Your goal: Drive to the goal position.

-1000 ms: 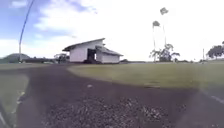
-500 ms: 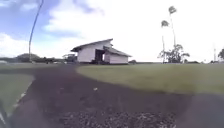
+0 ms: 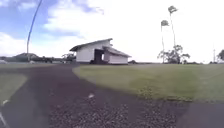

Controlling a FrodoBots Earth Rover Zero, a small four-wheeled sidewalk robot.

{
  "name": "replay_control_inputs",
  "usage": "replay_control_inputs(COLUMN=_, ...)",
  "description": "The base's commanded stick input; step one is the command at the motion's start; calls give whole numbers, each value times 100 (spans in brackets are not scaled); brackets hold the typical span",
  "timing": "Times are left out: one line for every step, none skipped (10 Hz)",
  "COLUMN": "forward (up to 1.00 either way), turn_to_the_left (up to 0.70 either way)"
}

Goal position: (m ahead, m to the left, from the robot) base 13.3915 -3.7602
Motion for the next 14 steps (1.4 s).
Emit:
replay_control_inputs(forward=70, turn_to_the_left=35)
replay_control_inputs(forward=70, turn_to_the_left=35)
replay_control_inputs(forward=70, turn_to_the_left=35)
replay_control_inputs(forward=70, turn_to_the_left=35)
replay_control_inputs(forward=70, turn_to_the_left=35)
replay_control_inputs(forward=70, turn_to_the_left=35)
replay_control_inputs(forward=70, turn_to_the_left=35)
replay_control_inputs(forward=70, turn_to_the_left=35)
replay_control_inputs(forward=70, turn_to_the_left=35)
replay_control_inputs(forward=70, turn_to_the_left=35)
replay_control_inputs(forward=70, turn_to_the_left=35)
replay_control_inputs(forward=70, turn_to_the_left=35)
replay_control_inputs(forward=70, turn_to_the_left=35)
replay_control_inputs(forward=70, turn_to_the_left=35)
